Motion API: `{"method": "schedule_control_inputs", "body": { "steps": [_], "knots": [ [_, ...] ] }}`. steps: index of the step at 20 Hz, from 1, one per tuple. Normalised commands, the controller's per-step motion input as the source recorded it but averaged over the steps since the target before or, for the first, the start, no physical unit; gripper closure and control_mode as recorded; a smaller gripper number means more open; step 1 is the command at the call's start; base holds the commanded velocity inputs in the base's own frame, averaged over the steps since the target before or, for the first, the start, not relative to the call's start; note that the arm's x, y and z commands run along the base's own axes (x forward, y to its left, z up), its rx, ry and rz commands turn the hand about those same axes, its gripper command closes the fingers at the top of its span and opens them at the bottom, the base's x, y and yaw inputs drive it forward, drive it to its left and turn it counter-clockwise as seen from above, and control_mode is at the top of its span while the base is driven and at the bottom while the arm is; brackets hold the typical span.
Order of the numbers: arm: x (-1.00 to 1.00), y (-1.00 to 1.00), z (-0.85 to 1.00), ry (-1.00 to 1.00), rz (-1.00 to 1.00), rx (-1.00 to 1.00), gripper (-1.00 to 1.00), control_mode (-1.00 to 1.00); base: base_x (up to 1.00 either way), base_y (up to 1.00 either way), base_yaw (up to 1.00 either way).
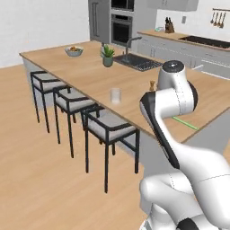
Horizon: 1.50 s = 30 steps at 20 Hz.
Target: Take a straw from the drawer in front and place it inside the glass cup on the dining counter.
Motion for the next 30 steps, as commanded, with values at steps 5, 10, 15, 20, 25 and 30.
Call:
{"method": "schedule_control_inputs", "body": {
  "steps": [5, 10, 15, 20, 25, 30],
  "knots": [
    [0.0, 0.0, 0.0, 0.0, 0.0, 0.0, 1.0, 1.0, 0.55, 1.0, -0.48],
    [0.0, 0.0, 0.0, 0.0, 0.0, 0.0, 1.0, 1.0, 0.58, 1.0, -0.5],
    [0.0, 0.0, 0.0, 0.0, 0.0, 0.0, 1.0, 1.0, 0.53, 1.0, -0.52],
    [0.0, 0.0, 0.0, 0.0, 0.0, 0.0, 1.0, 1.0, 0.43, 0.98, -0.57],
    [0.0, 0.0, 0.0, 0.0, 0.0, 0.0, 1.0, 1.0, 0.29, 0.94, -0.59],
    [0.0, 0.0, 0.0, 0.0, 0.0, 0.0, 1.0, 1.0, 0.18, 0.77, -0.58]
  ]
}}
